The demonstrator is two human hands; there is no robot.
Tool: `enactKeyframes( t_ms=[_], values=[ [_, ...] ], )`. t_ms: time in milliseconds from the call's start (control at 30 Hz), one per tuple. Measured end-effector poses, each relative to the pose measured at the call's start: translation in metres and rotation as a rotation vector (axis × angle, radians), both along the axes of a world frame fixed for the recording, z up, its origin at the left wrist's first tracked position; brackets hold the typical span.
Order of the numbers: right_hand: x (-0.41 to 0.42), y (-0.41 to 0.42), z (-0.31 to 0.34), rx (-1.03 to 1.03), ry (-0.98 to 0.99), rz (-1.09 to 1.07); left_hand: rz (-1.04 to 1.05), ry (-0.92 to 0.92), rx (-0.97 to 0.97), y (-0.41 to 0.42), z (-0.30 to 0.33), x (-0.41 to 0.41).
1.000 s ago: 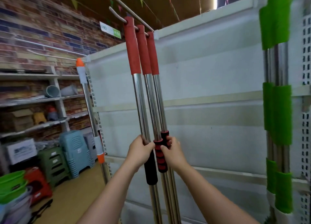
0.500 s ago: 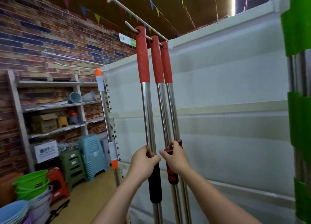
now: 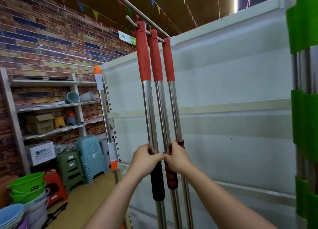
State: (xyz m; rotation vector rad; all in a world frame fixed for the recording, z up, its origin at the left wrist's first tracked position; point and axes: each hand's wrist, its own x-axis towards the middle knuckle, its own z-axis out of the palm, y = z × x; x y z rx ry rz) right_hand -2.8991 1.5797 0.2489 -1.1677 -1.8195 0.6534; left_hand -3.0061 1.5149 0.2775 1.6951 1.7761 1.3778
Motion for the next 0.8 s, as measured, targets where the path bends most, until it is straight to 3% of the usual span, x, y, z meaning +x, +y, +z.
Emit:
enactKeyframes(
  t_ms=[533, 800],
  values=[
    [0.016, 0.008, 0.009, -0.037, 0.179, 0.097, -0.096, -0.007, -0.043, -0.003, 0.000, 0.000],
    [0.011, 0.015, 0.009, 0.039, 0.071, 0.010, -0.117, -0.005, -0.059, 0.004, -0.001, 0.001]
  ],
)
